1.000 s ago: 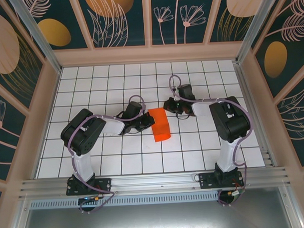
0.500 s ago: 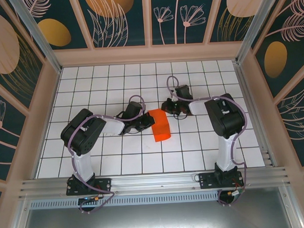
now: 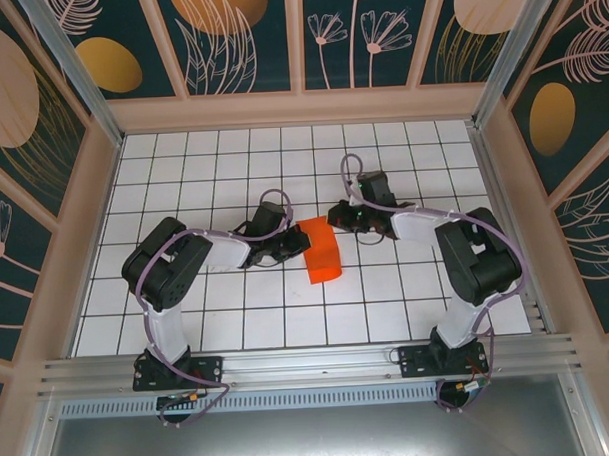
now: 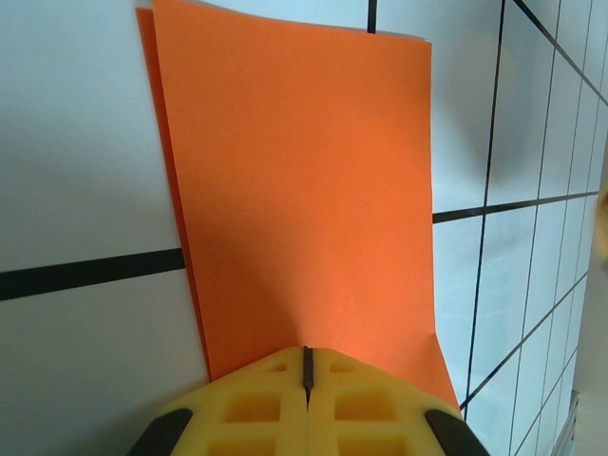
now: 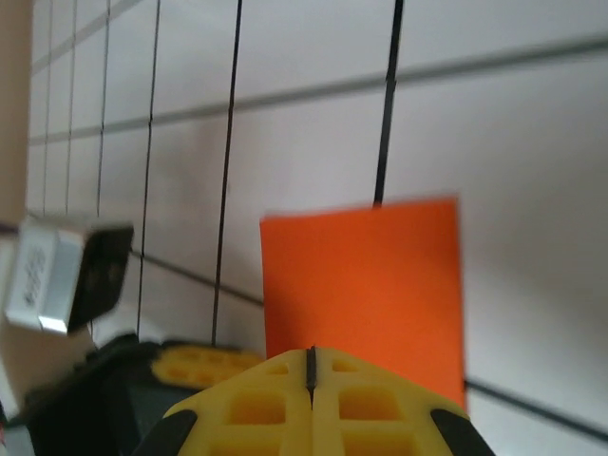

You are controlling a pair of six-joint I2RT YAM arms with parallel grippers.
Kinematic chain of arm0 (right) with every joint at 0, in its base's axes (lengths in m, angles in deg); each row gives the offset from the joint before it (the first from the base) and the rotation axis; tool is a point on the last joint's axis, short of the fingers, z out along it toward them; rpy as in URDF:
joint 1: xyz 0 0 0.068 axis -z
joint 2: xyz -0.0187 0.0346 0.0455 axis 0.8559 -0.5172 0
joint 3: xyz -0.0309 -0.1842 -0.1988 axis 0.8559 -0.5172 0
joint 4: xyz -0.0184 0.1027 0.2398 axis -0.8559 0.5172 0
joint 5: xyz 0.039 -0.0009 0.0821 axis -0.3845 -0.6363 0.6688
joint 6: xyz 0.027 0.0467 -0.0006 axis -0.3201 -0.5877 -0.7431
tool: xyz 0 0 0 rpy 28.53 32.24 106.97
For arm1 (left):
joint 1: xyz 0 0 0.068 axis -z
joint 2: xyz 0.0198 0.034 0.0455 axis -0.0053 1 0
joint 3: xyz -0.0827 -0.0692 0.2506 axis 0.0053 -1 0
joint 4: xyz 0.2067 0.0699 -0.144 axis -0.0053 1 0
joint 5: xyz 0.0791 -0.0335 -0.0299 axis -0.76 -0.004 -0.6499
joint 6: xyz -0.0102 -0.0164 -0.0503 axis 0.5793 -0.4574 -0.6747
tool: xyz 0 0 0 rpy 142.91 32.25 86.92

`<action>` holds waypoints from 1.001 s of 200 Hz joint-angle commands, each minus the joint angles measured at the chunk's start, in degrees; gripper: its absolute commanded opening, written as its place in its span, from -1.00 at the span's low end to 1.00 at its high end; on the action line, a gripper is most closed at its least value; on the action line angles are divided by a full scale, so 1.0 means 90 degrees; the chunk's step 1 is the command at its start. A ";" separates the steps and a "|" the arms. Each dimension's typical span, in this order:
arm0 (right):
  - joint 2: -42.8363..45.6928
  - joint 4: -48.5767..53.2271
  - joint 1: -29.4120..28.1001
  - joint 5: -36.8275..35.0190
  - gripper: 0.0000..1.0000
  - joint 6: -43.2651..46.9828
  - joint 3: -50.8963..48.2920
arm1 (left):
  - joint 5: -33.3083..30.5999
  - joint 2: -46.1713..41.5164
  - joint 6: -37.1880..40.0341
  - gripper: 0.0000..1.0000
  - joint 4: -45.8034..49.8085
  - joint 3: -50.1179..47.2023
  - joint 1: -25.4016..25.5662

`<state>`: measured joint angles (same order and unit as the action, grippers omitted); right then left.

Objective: Fold a paper plane with a square sheet of paper (pick it up from the middle)
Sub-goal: Fold the square sheet of paper in half at the center of the table.

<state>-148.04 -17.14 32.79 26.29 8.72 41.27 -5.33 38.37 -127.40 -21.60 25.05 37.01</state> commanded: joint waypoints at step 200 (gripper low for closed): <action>0.0601 0.1391 -0.0025 0.0808 -1.00 0.0984 -0.1402 | -0.0843 0.1001 0.0557 -1.00 0.2007 -0.0253 0.0077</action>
<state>-145.35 -11.70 32.12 33.96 16.46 29.99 -5.31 38.59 -125.66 -20.11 26.12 37.08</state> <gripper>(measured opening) 0.054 0.066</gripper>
